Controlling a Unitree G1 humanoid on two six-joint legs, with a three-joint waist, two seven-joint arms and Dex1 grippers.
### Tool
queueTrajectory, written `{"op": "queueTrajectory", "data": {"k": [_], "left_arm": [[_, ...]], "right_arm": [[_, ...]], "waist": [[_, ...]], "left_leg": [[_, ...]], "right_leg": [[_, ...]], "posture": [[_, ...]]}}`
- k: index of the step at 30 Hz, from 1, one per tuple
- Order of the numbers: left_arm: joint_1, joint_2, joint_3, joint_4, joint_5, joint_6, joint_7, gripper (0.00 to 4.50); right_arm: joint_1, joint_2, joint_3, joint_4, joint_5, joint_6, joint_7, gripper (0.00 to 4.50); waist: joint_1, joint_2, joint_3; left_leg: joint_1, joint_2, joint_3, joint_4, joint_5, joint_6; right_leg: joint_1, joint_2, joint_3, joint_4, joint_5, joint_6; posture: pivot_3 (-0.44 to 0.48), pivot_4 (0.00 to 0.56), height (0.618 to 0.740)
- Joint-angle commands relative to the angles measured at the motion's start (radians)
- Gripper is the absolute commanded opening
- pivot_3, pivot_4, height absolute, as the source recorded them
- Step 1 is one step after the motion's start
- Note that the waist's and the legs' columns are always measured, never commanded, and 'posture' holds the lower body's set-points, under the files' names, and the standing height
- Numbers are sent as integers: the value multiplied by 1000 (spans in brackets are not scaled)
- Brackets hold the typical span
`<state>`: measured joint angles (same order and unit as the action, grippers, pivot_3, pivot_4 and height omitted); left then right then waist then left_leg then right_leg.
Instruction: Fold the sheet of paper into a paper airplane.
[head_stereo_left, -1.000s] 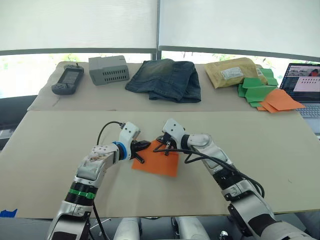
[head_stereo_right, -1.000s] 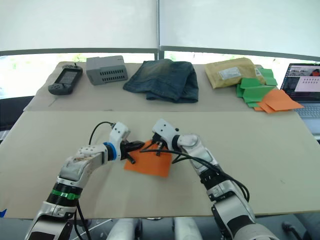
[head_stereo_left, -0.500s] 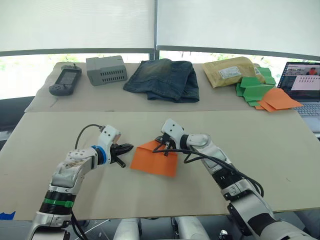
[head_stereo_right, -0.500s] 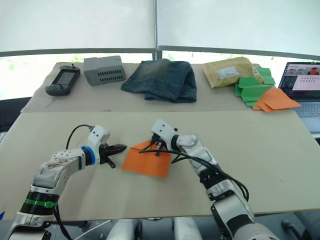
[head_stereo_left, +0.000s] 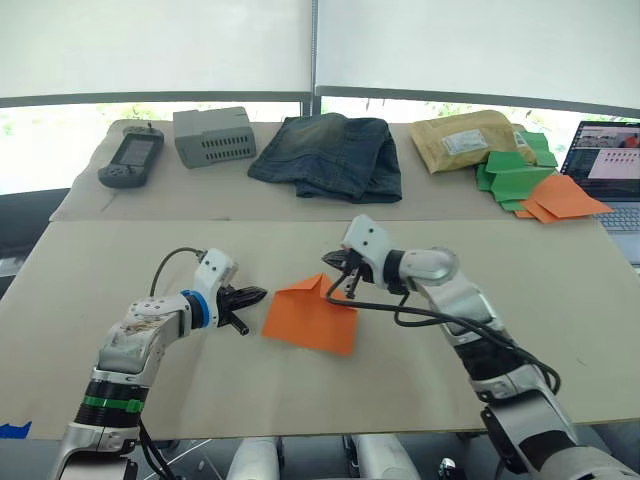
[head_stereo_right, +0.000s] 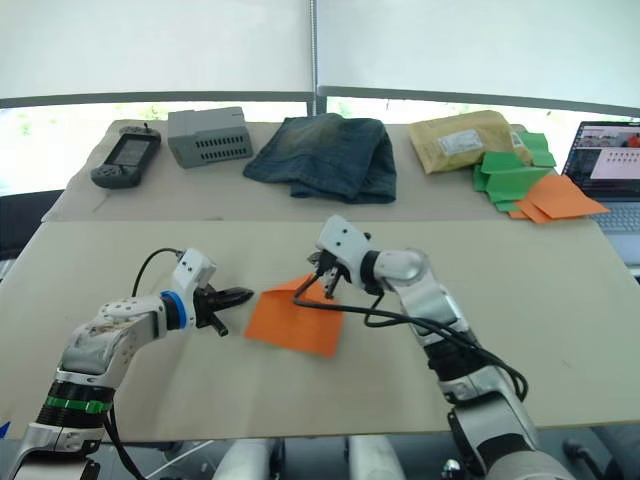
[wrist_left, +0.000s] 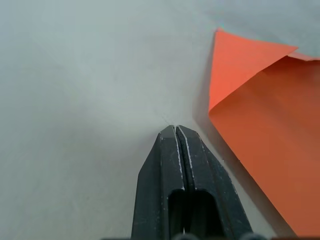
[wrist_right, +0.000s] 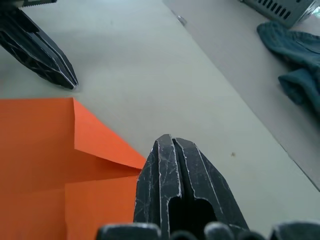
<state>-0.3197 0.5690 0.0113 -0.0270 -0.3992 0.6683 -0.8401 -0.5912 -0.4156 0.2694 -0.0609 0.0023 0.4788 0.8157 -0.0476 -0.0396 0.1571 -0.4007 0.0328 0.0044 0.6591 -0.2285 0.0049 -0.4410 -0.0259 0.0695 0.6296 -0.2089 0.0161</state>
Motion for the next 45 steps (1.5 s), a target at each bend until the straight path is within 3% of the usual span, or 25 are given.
{"op": "queueTrajectory", "data": {"k": [1, 4, 8, 15, 25, 45], "left_arm": [[-87, -14, 32, -22, -59, -49, -57, 46], [-145, -34, 5, 11, -57, -67, -79, 46], [-221, -80, -109, 111, 11, -125, -140, 46], [-261, -110, -236, 249, 124, -230, -196, 46], [-256, -144, -280, 308, 196, -267, -198, 46], [-207, -171, -276, 253, 216, -256, -158, 46]], "right_arm": [[53, -95, -51, -117, 16, 70, 29, 0], [107, -162, -65, -160, 26, 108, 34, 0], [210, -244, -83, -240, 29, 180, 29, 0], [298, -289, -100, -343, 49, 258, 11, 0], [357, -185, -68, -348, 122, 180, -2, 0], [174, -38, 34, -180, 86, 84, -26, 0]], "waist": [[13, 0, 0], [24, 0, 1], [46, -1, 1], [44, -2, 1], [51, -2, 1], [44, -1, 1]], "left_leg": [[-1, 0, 0, 0, 0, 0], [-3, -1, 0, 0, 0, 0], [-4, -3, 0, 1, 0, 0], [-3, -3, 0, 2, 0, 0], [-3, -3, 0, 4, 0, 0], [-3, -3, -1, 6, 0, 0]], "right_leg": [[0, 0, -1, 0, 0, 0], [-1, -1, -1, -3, 0, 0], [-1, -2, -1, -3, 0, 1], [0, -1, 0, -3, 1, 3], [3, -1, 0, -3, 1, 4], [3, 0, 0, -1, 2, 4]], "posture": [[0, 150, 728], [0, 150, 728], [0, 150, 728], [0, 150, 728], [0, 150, 728], [0, 150, 728]]}}
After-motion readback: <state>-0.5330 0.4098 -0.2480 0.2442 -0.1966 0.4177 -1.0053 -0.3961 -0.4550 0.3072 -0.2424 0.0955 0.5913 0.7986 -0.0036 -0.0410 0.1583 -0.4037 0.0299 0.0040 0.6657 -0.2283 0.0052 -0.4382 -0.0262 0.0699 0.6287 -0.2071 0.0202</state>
